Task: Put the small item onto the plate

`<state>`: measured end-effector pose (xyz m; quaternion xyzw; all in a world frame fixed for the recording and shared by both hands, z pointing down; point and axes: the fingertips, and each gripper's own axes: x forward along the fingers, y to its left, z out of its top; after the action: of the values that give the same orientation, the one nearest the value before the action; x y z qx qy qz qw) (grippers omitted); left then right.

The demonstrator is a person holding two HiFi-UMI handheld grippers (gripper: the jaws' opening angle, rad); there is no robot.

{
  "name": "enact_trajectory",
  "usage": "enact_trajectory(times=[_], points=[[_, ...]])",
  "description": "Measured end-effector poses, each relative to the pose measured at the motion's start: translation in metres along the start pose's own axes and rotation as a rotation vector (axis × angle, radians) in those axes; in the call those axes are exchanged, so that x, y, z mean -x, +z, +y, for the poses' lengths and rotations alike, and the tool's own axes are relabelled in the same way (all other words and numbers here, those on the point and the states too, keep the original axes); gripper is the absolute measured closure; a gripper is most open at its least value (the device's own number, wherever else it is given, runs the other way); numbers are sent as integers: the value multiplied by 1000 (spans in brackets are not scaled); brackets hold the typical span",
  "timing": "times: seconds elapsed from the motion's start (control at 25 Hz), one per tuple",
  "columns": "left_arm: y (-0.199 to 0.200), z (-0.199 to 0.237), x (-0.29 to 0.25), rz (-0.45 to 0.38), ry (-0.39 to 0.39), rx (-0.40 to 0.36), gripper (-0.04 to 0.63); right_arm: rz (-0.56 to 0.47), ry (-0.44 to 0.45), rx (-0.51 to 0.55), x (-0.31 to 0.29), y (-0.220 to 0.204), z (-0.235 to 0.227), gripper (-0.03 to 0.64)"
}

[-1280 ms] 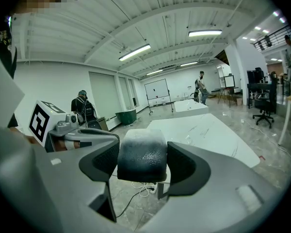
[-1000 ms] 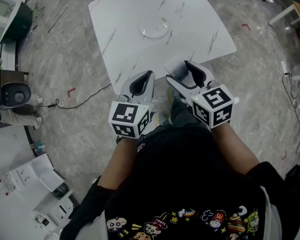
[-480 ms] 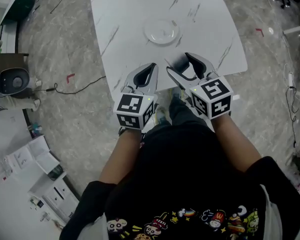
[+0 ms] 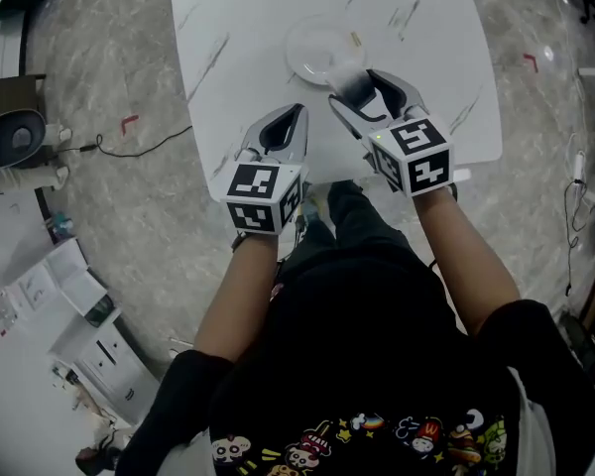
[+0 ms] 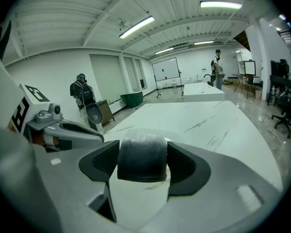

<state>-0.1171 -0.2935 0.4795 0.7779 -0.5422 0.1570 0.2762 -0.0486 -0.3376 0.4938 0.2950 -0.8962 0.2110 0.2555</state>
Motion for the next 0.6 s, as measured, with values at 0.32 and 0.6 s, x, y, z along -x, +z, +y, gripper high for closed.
enact_trajectory(times=[0.32, 0.6], points=[[-8, 20, -28, 32, 34, 56, 595, 91, -6, 43, -64, -9, -37, 282], [-19, 34, -49, 68, 66, 106, 595, 165, 11, 64, -101, -16, -50, 282]])
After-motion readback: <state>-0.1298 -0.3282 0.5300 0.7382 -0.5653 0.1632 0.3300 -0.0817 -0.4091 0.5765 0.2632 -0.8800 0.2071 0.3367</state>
